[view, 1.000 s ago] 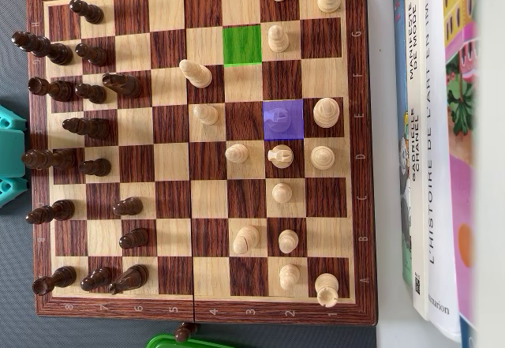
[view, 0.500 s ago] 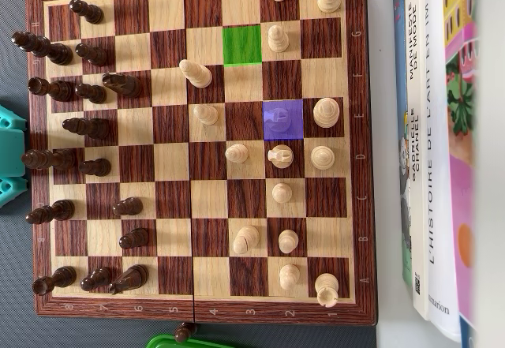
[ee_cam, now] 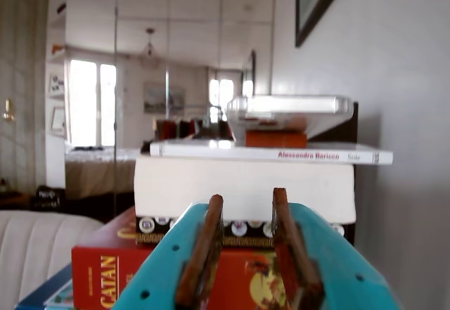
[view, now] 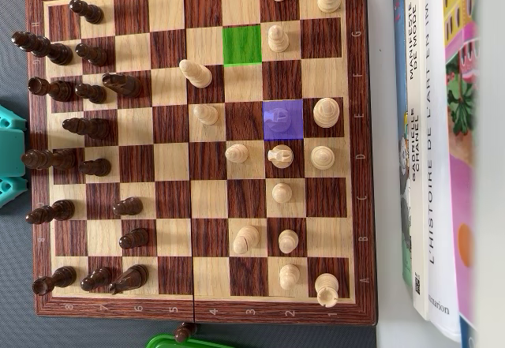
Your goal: Play chess
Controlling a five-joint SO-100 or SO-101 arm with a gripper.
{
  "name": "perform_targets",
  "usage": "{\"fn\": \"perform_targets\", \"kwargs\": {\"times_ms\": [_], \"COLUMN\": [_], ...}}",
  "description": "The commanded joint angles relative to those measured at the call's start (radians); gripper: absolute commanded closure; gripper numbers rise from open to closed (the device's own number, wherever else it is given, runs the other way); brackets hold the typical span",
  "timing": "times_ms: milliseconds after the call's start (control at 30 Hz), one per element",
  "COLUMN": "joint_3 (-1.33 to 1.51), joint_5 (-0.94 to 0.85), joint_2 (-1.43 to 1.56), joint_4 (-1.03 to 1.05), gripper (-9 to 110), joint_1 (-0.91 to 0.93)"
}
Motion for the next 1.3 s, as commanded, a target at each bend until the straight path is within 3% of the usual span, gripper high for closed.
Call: {"fn": "perform_targets", "kwargs": {"times_ms": [0, 367, 733, 1267], "joint_3": [-0.054, -0.087, -0.337, -0.617], "joint_5": [-0.003, -0.003, -0.002, 0.035], "joint_2": [-0.002, -0.014, -0.273, -0.641], "joint_4": [0.141, 0.581, 1.009, 1.278], "gripper": [90, 90, 90, 89], "joint_1": [-0.008, -0.011, -0.012, -0.072]}}
